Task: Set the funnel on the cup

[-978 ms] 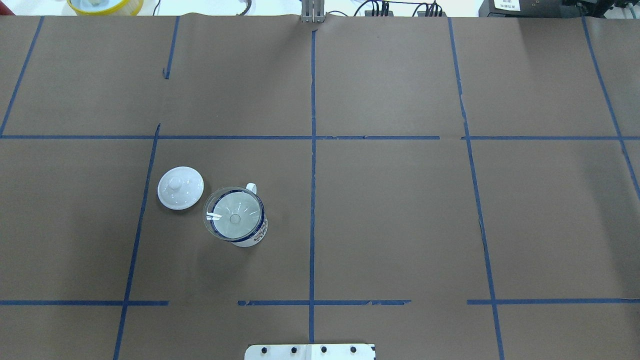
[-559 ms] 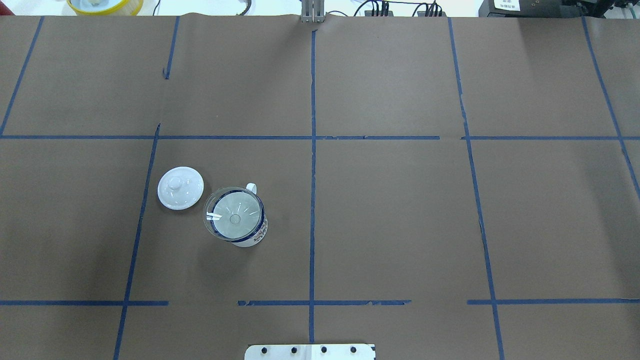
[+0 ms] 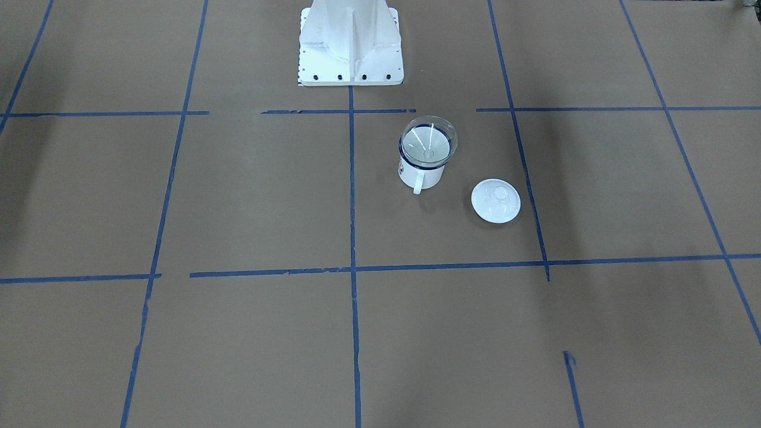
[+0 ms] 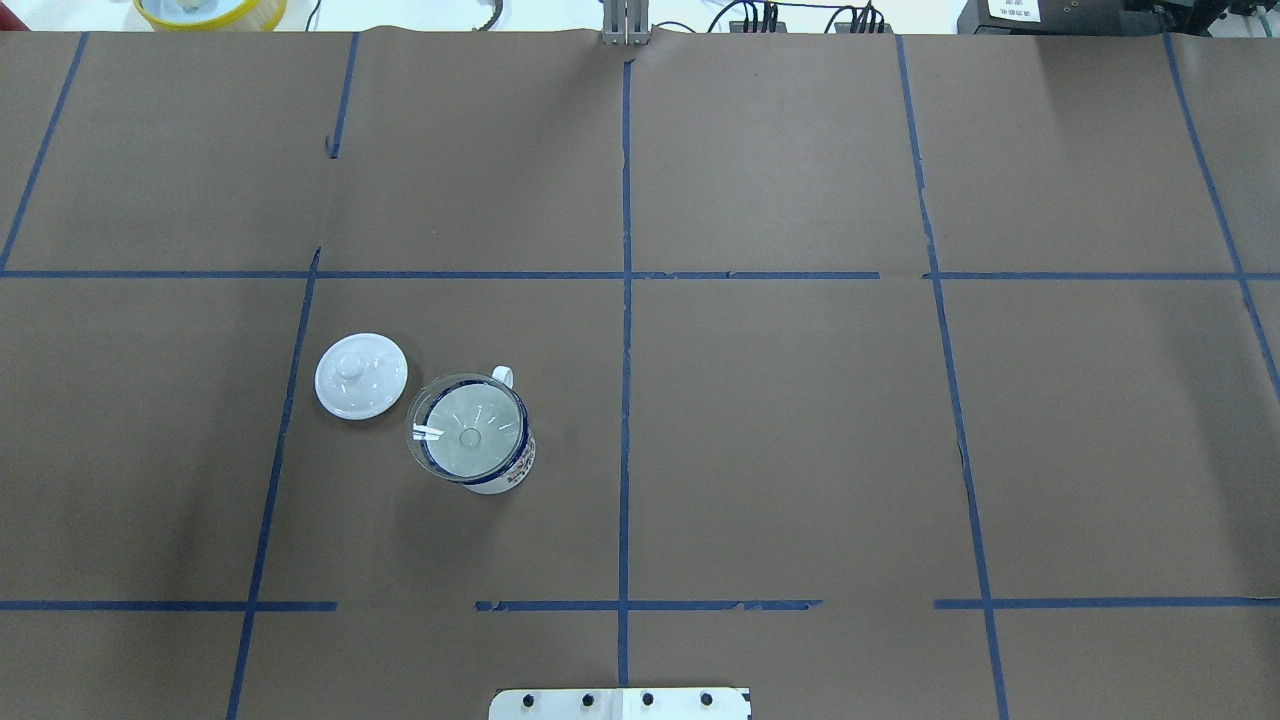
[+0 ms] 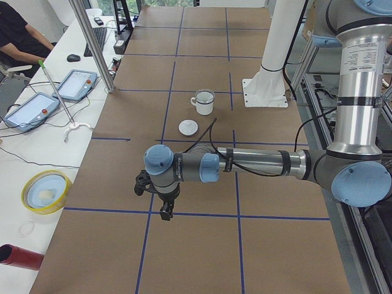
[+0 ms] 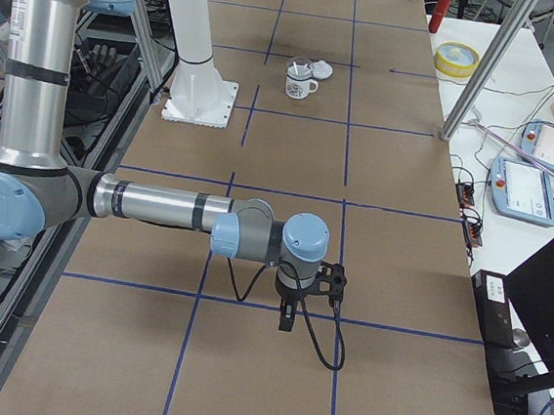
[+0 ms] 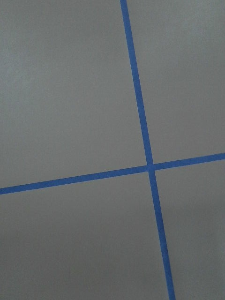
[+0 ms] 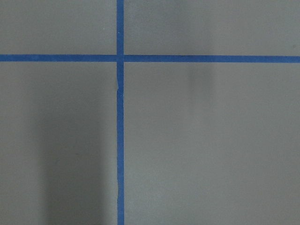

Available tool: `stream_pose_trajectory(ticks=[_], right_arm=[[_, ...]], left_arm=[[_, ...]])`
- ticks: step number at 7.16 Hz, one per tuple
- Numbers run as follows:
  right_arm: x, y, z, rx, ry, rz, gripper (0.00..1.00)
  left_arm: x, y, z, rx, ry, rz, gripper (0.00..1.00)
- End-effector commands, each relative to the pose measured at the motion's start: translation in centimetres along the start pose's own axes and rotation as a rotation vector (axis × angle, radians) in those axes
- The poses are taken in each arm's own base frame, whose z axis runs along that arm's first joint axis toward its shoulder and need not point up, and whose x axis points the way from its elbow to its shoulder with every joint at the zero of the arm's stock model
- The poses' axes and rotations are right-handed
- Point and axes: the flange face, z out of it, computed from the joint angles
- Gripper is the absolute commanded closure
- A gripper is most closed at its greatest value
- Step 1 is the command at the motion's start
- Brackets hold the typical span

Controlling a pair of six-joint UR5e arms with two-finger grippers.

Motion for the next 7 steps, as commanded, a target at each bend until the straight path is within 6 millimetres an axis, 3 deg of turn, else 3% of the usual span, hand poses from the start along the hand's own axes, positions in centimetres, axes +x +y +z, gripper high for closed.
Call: stream_pose_trajectory(ticks=[1, 7], right_arm=[[0.0, 0.0, 0.0, 0.0, 0.0, 0.0, 0.0], [0.0, 0.0, 0.0, 0.0, 0.0, 0.0, 0.0]], left_arm=[[-0.6, 0.2, -1.2, 0.024, -0.005, -0.019, 0.0], [-1.5, 0.5, -2.3, 0.046, -0.012, -0.035, 0.0]])
